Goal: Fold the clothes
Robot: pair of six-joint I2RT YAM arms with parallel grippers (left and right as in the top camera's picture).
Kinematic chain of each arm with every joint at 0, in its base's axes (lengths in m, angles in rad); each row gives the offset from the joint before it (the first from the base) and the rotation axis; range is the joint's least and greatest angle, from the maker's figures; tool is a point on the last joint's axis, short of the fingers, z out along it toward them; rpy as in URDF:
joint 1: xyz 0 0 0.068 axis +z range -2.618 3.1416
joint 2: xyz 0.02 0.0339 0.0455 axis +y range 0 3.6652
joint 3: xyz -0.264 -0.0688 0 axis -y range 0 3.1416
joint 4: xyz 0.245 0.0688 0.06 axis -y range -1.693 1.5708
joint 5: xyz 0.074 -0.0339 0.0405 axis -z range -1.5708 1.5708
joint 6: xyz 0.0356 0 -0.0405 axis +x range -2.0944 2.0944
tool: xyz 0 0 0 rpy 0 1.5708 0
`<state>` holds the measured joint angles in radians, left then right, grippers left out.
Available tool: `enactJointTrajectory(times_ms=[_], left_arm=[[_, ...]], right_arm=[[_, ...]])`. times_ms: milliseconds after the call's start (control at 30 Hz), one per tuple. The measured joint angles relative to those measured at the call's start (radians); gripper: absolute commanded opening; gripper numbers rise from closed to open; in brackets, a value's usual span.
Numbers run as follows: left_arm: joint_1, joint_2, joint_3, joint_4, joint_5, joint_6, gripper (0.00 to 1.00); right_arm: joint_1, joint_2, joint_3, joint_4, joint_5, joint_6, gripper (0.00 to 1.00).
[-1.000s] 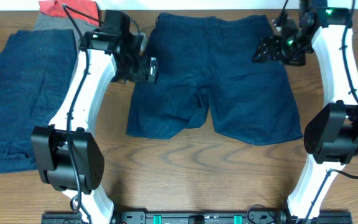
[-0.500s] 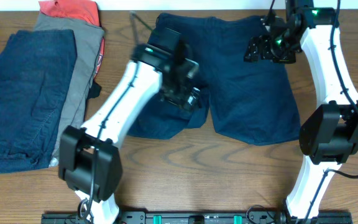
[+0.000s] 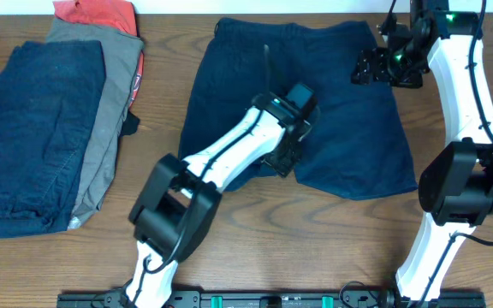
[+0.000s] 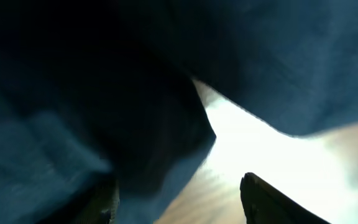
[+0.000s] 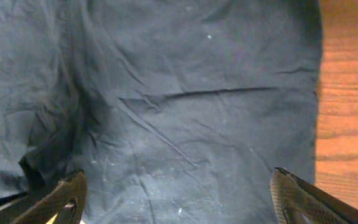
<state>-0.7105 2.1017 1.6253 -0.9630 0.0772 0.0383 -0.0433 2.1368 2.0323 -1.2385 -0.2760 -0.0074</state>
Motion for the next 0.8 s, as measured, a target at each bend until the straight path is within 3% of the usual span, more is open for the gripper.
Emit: enactJointTrajectory(times_ms=[67,133,267,300,533,800], left_arm=[[-0.002,0.016,-0.001,0.011,-0.010,-0.019,0.63],[-0.001,0.020,-0.002,0.020,-0.016,-0.036,0.50],[0.000,0.019,-0.002,0.024,-0.029,-0.064,0.09],[0.000,0.019,-0.002,0.025,-0.031,-0.066,0.06],[0.000,0.019,-0.002,0.000,-0.032,-0.065,0.06],[0.001,0.008,0.174,-0.302,-0.032,-0.065,0.06]], right_arm=[[-0.005,0.000,-0.011,-0.001,0.002,0.000,0.92],[-0.012,0.000,-0.020,-0.002,0.004,0.000,0.92],[-0.014,0.000,-0.026,-0.001,0.007,0.000,0.91],[-0.014,0.000,-0.026,-0.001,0.007,0.000,0.91],[-0.014,0.000,-0.026,0.001,0.007,0.000,0.91],[-0.014,0.000,-0.027,0.001,0.007,-0.001,0.91]])
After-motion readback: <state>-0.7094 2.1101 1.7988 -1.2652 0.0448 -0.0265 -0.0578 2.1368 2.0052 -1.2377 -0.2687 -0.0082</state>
